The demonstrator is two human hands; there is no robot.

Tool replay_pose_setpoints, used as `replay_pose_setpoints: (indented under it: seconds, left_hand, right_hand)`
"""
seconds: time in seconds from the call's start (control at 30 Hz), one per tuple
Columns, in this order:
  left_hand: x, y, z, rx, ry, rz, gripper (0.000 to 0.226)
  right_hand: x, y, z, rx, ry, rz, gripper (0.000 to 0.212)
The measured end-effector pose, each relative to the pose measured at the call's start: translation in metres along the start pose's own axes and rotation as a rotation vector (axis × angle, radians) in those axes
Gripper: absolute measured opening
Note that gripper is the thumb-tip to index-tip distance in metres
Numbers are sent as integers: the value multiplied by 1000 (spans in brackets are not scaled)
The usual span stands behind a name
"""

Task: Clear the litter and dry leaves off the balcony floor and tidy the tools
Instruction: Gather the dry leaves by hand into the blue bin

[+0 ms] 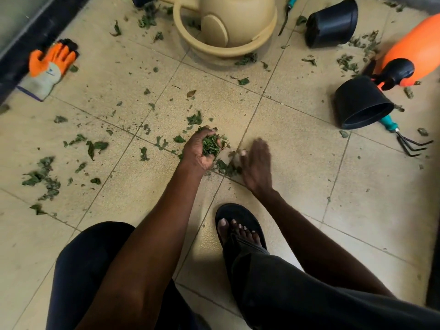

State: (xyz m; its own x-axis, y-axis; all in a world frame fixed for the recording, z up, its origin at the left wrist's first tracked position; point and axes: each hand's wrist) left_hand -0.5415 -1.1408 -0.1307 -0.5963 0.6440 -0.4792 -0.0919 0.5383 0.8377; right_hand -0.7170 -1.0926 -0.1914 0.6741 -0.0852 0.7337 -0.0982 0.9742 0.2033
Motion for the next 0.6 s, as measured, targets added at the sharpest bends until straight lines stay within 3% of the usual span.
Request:
replay_pose_setpoints:
  seconds: [0.1, 0.3, 0.4, 0.5, 0.6]
  left_hand:
    - [-8, 7, 6, -11, 21, -37, 22]
    - [-18, 7, 21, 23, 105, -63, 17]
    - [-21, 12, 25, 26, 88, -68, 19]
    - [-28, 15, 33, 15, 119, -89, 19]
    - [-33, 19, 41, 10, 162, -119, 20]
  right_hand:
    - [-2, 20, -5, -75, 87, -341, 81]
    - [46, -4, -46, 141, 175, -210, 86]
    - [62, -17, -46, 201, 49, -111, 79]
    - [51, -1, -25, 46, 14, -303, 86]
    - [40, 35, -13, 87, -41, -531, 96]
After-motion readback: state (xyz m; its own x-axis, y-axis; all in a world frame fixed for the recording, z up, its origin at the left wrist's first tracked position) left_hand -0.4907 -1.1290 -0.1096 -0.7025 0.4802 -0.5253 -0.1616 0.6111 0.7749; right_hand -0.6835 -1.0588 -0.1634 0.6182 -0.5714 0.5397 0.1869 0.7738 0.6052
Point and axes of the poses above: each hand's wrist, its own y-axis away from the middle knuckle, its own z-axis out of the back of the hand, x = y × z, and after that the axes turned 14 degrees about -y, right-handed
